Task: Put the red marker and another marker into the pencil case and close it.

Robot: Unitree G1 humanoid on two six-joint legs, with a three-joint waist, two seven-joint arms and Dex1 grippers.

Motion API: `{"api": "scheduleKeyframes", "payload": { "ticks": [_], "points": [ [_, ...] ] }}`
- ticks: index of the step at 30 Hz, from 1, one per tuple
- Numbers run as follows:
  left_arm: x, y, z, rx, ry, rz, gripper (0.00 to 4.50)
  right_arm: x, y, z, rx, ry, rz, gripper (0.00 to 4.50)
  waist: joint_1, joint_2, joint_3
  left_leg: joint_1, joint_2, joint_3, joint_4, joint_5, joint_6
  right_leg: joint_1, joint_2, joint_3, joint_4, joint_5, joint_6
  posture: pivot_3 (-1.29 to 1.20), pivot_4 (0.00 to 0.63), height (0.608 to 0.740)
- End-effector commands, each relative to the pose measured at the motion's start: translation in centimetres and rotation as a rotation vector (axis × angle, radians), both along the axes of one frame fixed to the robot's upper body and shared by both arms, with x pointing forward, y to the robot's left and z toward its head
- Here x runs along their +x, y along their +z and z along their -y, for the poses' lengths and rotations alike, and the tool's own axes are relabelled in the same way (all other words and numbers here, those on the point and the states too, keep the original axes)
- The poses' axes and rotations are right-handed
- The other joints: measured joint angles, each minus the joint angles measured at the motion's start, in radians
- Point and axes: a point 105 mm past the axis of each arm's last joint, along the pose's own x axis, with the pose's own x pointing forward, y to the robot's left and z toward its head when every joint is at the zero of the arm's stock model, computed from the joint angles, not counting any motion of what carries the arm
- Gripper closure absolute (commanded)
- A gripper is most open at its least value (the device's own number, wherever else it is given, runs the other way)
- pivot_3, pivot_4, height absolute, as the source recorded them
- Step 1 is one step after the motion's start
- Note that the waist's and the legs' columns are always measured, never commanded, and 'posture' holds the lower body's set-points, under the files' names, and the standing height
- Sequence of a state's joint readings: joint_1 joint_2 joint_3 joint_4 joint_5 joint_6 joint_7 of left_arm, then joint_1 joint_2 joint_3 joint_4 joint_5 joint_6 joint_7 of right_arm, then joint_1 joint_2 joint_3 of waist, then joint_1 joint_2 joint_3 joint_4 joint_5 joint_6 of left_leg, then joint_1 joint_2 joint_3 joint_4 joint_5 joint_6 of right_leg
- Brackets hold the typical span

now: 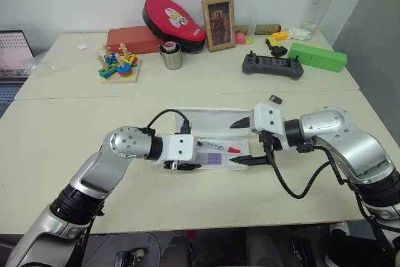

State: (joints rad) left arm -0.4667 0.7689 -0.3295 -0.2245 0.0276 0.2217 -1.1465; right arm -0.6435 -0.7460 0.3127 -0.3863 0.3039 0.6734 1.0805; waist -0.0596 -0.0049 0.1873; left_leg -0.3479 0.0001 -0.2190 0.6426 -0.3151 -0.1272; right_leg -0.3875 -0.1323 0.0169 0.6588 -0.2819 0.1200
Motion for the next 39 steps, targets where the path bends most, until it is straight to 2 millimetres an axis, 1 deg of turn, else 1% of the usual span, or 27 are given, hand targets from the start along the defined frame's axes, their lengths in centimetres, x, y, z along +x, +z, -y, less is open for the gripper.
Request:
{"api": "scheduleKeyframes", "payload": {
  "ticks": [1, 4, 11, 13, 14, 15, 17, 18, 19, 21, 24, 26, 29, 33, 35, 37, 39],
  "points": [
    [-0.2, 1.3, 0.4, -0.034, -0.012, 0.019, 0.62, 0.1, 1.0, 0.2, 0.019, -0.004, 0.040, 0.00, 0.000, 0.000, 0.000, 0.000, 0.000, 0.000, 0.000, 0.000, 0.000, 0.000, 0.000, 0.000, 0.000, 0.000, 0.000, 0.00, 0.150, 0.740],
    [-0.5, 2.6, 0.3, -0.092, -0.001, -0.005, 0.03, 0.2, 1.3, 0.3, 0.026, -0.013, 0.040, 0.00, 0.000, 0.000, 0.000, 0.000, 0.000, 0.000, 0.000, 0.000, 0.000, 0.000, 0.000, 0.000, 0.000, 0.000, 0.000, 0.00, 0.150, 0.740],
    [-1.8, 4.4, -0.2, -0.148, 0.004, -0.061, 0.03, 0.4, 2.1, 0.5, 0.054, -0.027, 0.029, 0.00, 0.000, 0.000, 0.000, 0.000, 0.000, 0.000, 0.000, 0.000, 0.000, 0.000, 0.000, 0.000, 0.000, 0.000, 0.000, 0.00, 0.150, 0.740],
    [-2.7, 5.6, -0.8, -0.165, 0.002, -0.100, 0.03, 0.3, 2.4, 0.9, 0.061, -0.028, 0.022, 0.00, 0.000, 0.000, 0.000, 0.000, 0.000, 0.000, 0.000, 0.000, 0.000, 0.000, 0.000, 0.000, 0.000, 0.000, 0.000, 0.00, 0.150, 0.740],
    [-3.3, 7.0, -1.4, -0.193, 0.010, -0.118, 0.03, 0.5, 3.1, 1.4, 0.083, -0.044, 0.012, 0.00, -0.001, -0.001, 0.000, 0.000, 0.000, 0.000, 0.000, 0.000, 0.000, 0.000, 0.000, 0.000, 0.000, 0.000, 0.000, 0.00, 0.150, 0.740],
    [-3.8, 7.9, -1.7, -0.211, 0.014, -0.129, 0.03, 0.6, 3.5, 1.8, 0.100, -0.055, 0.005, 0.00, -0.001, -0.001, 0.000, 0.000, 0.000, 0.000, 0.000, 0.000, 0.000, 0.000, 0.000, 0.000, 0.000, 0.000, 0.000, 0.00, 0.150, 0.740],
    [-3.8, 9.6, -2.2, -0.245, 0.045, -0.110, 0.03, 1.5, 4.4, 2.7, 0.127, -0.101, 0.008, 0.00, -0.003, -0.003, 0.003, -0.001, 0.000, 0.000, 0.000, 0.000, 0.000, -0.001, 0.000, 0.000, 0.000, 0.000, 0.000, 0.00, 0.150, 0.740],
    [-3.8, 9.9, -2.2, -0.252, 0.055, -0.106, 0.03, 1.7, 4.5, 2.9, 0.131, -0.111, 0.009, 0.00, -0.002, -0.003, 0.003, -0.001, 0.000, 0.000, 0.000, 0.000, 0.000, -0.001, 0.000, 0.000, 0.000, 0.000, 0.000, 0.00, 0.150, 0.740],
    [-3.6, 11.2, -2.1, -0.281, 0.061, -0.078, 0.03, 2.5, 4.8, 3.6, 0.126, -0.148, 0.026, 0.00, -0.002, -0.003, 0.003, 0.000, 0.000, 0.000, 0.000, 0.000, 0.000, 0.000, 0.000, 0.000, 0.000, 0.000, 0.000, 0.00, 0.150, 0.740],
    [-3.4, 12.9, -1.9, -0.307, 0.065, -0.031, 0.03, 3.6, 5.3, 4.7, 0.118, -0.200, 0.051, 0.00, 0.003, -0.003, 0.003, 0.001, 0.000, 0.000, 0.000, 0.000, 0.000, 0.001, 0.000, 0.000, 0.000, 0.000, 0.000, 0.00, 0.150, 0.740],
    [-3.1, 14.2, -1.1, -0.300, 0.057, 0.058, 0.03, 5.1, 5.8, 6.0, 0.106, -0.271, 0.089, 0.00, 0.003, -0.004, 0.003, -0.001, 0.000, 0.000, 0.001, 0.000, 0.000, 0.001, 0.000, -0.001, 0.001, 0.000, 0.001, 0.00, 0.150, 0.740],
    [-2.4, 15.0, -0.5, -0.312, 0.080, 0.107, 0.03, 6.3, 5.7, 6.9, 0.084, -0.320, 0.112, 0.00, 0.001, -0.004, 0.003, 0.000, 0.000, 0.000, 0.001, 0.000, 0.000, 0.001, 0.000, 0.000, 0.000, 0.000, 0.001, 0.00, 0.150, 0.740],
    [-0.8, 15.6, 0.0, -0.302, 0.134, 0.208, 0.03, 7.6, 5.5, 8.0, 0.065, -0.375, 0.134, 0.00, -0.002, -0.004, 0.003, 0.000, 0.000, 0.000, 0.001, 0.000, 0.000, 0.001, 0.000, 0.000, -0.001, 0.000, 0.001, 0.00, 0.150, 0.740],
    [0.3, 15.8, 0.2, -0.295, 0.170, 0.247, 0.03, 8.3, 5.4, 8.5, 0.057, -0.396, 0.147, 0.00, -0.008, -0.004, 0.003, -0.001, 0.000, 0.001, 0.000, 0.000, 0.000, 0.000, 0.000, 0.000, -0.002, 0.000, 0.000, 0.00, 0.150, 0.740],
    [1.5, 16.5, 0.8, -0.345, 0.217, 0.273, 0.03, 9.8, 4.7, 9.4, 0.036, -0.473, 0.155, 0.00, -0.013, -0.004, 0.003, -0.002, 0.000, 0.001, 0.000, 0.000, 0.000, 0.000, 0.000, 0.000, -0.003, 0.000, 0.000, 0.00, 0.150, 0.740],
    [2.2, 16.8, 1.4, -0.374, 0.238, 0.281, 0.03, 11.1, 3.6, 10.1, 0.004, -0.545, 0.154, 0.00, -0.018, -0.004, 0.003, -0.003, 0.000, 0.001, 0.001, 0.000, 0.000, 0.000, 0.000, 0.000, -0.003, 0.000, 0.000, 0.00, 0.150, 0.740],
    [2.6, 16.9, 1.7, -0.381, 0.246, 0.287, 0.03, 11.9, 2.8, 10.3, -0.003, -0.580, 0.148, 0.00, -0.021, -0.004, 0.003, -0.003, 0.000, 0.001, 0.001, 0.000, 0.000, 0.000, 0.000, 0.000, -0.003, 0.000, 0.000, 0.00, 0.150, 0.740]
  ]
}}
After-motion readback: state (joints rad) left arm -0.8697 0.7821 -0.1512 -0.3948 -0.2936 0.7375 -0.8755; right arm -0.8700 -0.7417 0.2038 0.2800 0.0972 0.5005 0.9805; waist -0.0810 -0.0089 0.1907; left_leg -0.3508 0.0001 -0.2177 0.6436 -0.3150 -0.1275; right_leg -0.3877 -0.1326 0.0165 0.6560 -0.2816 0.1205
